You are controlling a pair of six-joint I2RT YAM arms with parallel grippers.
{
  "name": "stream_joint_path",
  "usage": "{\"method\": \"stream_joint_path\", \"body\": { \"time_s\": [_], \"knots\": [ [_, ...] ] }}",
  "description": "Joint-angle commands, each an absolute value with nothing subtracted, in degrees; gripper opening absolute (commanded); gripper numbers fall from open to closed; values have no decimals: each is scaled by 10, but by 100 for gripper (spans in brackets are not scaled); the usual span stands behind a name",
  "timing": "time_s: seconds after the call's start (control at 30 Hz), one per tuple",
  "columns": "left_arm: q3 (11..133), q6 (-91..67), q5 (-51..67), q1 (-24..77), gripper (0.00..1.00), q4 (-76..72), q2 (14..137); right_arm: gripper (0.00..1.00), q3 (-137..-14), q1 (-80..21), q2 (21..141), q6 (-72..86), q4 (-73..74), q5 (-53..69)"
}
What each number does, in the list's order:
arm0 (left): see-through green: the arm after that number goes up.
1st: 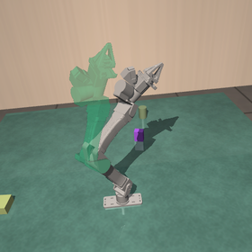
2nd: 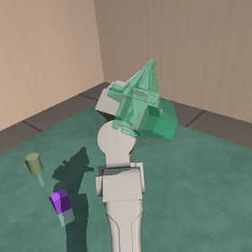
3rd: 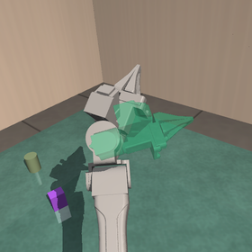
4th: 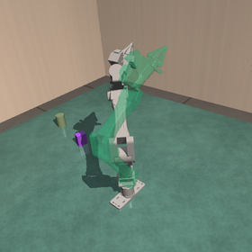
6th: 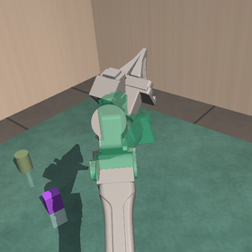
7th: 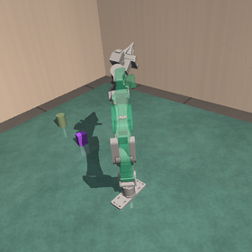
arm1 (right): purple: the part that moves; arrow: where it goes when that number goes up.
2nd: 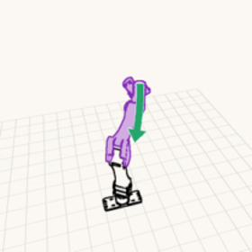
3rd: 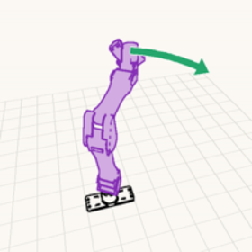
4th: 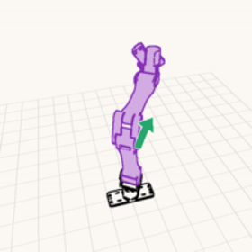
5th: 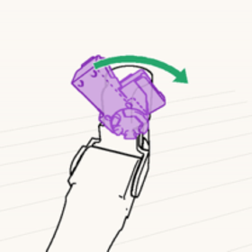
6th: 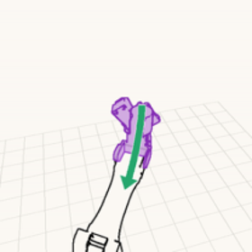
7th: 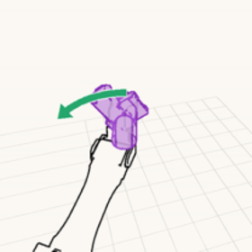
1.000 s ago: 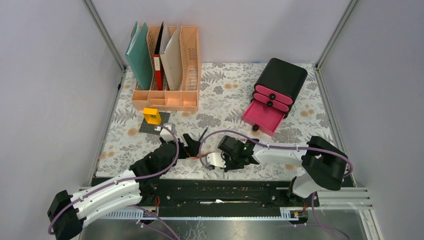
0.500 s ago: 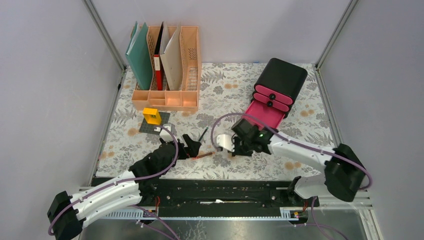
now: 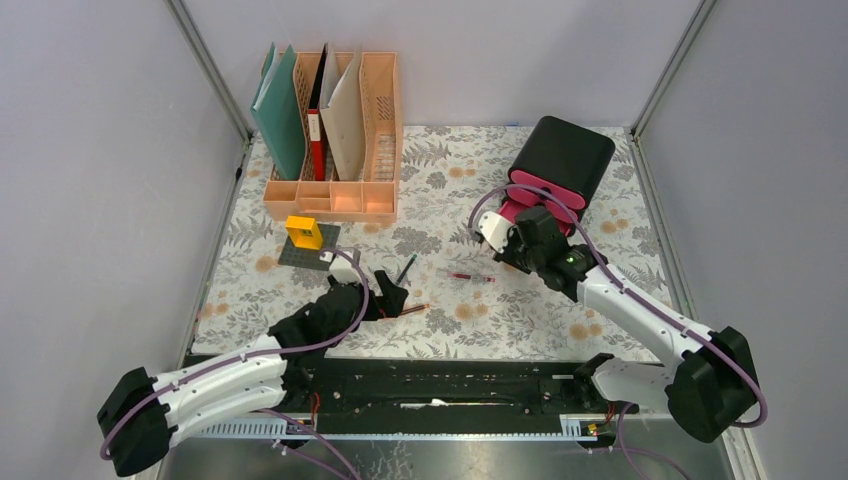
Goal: Organize the desk
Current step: Place the stationery in the drawer.
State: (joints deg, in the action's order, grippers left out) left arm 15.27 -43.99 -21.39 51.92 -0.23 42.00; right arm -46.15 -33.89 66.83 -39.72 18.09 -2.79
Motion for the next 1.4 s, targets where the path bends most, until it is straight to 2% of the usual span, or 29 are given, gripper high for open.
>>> {"method": "stream_joint_path", "body": {
  "time_s": [0.0,0.2,0.5,0.77,1.37],
  "knots": [
    [163,-433,-194,516,99,-37,429,0,-455,-317,672,-366,110,-91],
    [166,-427,-187,516,99,-44,433,0,-475,-302,697,-359,117,-86],
    [159,-425,-178,516,99,-56,433,0,-567,-296,760,-357,173,-73],
    [157,-419,-179,516,99,-50,426,0,-510,-260,803,-384,78,-121],
    [154,-423,-171,515,99,-64,438,2,-511,-244,851,-376,58,-125]
  ]
}}
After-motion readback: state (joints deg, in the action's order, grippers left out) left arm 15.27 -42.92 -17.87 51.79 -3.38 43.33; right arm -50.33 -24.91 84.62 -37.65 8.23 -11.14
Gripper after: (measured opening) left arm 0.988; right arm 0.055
